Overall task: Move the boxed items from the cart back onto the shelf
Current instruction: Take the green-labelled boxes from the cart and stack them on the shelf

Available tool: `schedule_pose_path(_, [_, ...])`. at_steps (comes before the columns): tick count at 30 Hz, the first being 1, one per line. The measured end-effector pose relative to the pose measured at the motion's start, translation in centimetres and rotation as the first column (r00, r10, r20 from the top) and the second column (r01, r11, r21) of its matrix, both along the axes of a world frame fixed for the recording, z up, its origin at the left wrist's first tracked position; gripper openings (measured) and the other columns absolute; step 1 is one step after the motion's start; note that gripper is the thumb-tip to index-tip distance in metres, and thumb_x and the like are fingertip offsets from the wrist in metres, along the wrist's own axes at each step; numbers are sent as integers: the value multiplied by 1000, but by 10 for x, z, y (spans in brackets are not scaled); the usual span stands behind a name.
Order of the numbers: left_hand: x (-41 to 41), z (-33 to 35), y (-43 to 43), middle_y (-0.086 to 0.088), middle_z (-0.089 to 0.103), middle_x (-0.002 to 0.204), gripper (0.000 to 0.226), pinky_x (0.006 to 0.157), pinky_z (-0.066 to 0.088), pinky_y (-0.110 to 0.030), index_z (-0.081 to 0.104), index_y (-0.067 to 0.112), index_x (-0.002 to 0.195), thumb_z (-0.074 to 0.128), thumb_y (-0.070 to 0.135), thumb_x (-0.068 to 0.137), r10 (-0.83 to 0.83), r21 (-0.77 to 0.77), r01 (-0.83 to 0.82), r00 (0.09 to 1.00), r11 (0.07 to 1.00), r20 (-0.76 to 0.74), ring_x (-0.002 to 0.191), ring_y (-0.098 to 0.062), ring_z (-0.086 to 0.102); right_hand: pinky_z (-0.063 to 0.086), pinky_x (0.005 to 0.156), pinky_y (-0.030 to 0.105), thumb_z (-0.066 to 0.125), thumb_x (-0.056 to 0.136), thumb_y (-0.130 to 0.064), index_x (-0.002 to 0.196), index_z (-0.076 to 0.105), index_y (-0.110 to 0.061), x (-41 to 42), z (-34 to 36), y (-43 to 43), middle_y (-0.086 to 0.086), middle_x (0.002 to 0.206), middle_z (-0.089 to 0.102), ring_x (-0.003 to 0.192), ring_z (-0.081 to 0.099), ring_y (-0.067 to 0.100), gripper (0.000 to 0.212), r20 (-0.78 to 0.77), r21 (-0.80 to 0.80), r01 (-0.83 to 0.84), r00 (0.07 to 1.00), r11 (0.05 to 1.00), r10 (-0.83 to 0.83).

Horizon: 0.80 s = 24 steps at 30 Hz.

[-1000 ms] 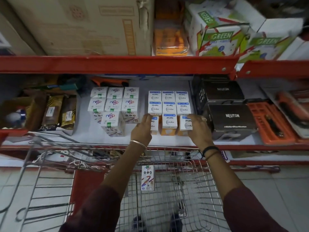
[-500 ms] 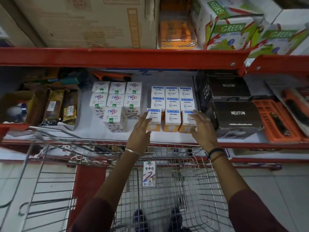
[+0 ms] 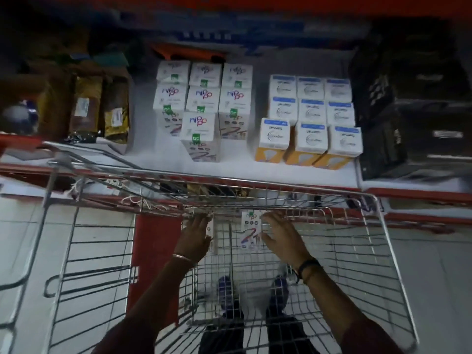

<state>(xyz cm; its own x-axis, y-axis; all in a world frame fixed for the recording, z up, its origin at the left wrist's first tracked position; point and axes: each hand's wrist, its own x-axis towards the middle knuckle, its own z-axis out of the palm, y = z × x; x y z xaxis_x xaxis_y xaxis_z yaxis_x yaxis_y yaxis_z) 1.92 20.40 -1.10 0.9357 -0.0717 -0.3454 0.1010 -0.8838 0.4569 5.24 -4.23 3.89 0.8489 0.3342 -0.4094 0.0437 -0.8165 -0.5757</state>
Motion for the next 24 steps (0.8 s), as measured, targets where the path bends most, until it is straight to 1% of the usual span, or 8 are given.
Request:
schedule_pose_path(5, [10, -46, 6, -17, 17, 155, 88, 119, 19, -44, 14, 4, 143, 68, 27, 78, -138, 222, 192, 962, 956, -235, 144, -33, 12, 20, 116, 45, 64, 85, -32, 149, 13, -14, 8, -79, 29, 12, 160, 7, 146, 10, 31, 84, -123, -311, -175, 982, 934, 143])
schedule_pose_path(6, [11, -55, 9, -16, 25, 153, 98, 115, 27, -44, 19, 5, 142, 77, 32, 68, -144, 264, 201, 965, 943, -221, 142, -33, 22, 18, 117, 47, 66, 84, -33, 150, 9, -14, 9, -91, 32, 13, 161, 2, 147, 7, 32, 89, -138, -353, -200, 977, 914, 161])
schedule_pose_path(8, [16, -71, 13, -12, 55, 135, 112, 92, 53, -43, 48, 7, 129, 92, 42, 32, -134, 332, 195, 971, 923, -200, 122, -29, 54, 15, 117, 49, 69, 82, -31, 150, 4, -13, 12, -112, 35, 15, 160, -3, 147, 5, 33, 96, -157, -399, -222, 972, 890, 172])
schedule_pose_path(9, [18, -77, 14, -10, 58, 132, 112, 88, 56, -41, 52, 8, 127, 92, 44, 29, -140, 380, 210, 969, 901, -203, 118, -26, 58, 15, 117, 49, 70, 81, -29, 150, 3, -12, 13, -120, 37, 16, 160, -3, 147, 6, 34, 98, -161, -410, -229, 971, 883, 177])
schedule_pose_path(12, [16, -100, 16, -10, 31, 152, 97, 112, 32, -41, 21, 8, 143, 77, 36, 69, -185, 411, 248, 965, 877, -188, 139, -25, 31, 20, 115, 51, 77, 73, -23, 149, 10, -6, 13, -130, 42, 22, 157, 12, 144, 16, 37, 102, -100, -439, -187, 982, 879, 160])
schedule_pose_path(15, [17, -102, 15, -6, 52, 138, 90, 100, 45, -34, 44, 12, 132, 82, 43, 56, -204, 466, 260, 965, 846, -167, 125, -18, 51, 33, 108, 53, 86, 54, -21, 140, 34, -3, 12, -129, 45, 23, 139, 44, 128, 41, 40, 102, 20, -455, -118, 990, 883, 142])
schedule_pose_path(19, [13, -94, 15, -16, 17, 155, 103, 116, 23, -40, 18, 4, 139, 78, 39, 64, -238, 385, 296, 952, 874, -192, 142, -29, 21, 43, 100, 54, 92, 34, -35, 123, 51, -4, 2, -122, 45, 18, 118, 59, 111, 56, 36, 103, 103, -478, -112, 978, 871, 183])
schedule_pose_path(24, [1, -74, 20, -21, 25, 151, 95, 111, 34, -45, 28, -1, 135, 81, 32, 63, -236, 194, 286, 940, 938, -246, 136, -36, 32, 50, 93, 55, 92, 33, -42, 105, 59, -2, -20, -108, 43, 20, 116, 62, 107, 61, 35, 89, 136, -469, -121, 969, 875, 207])
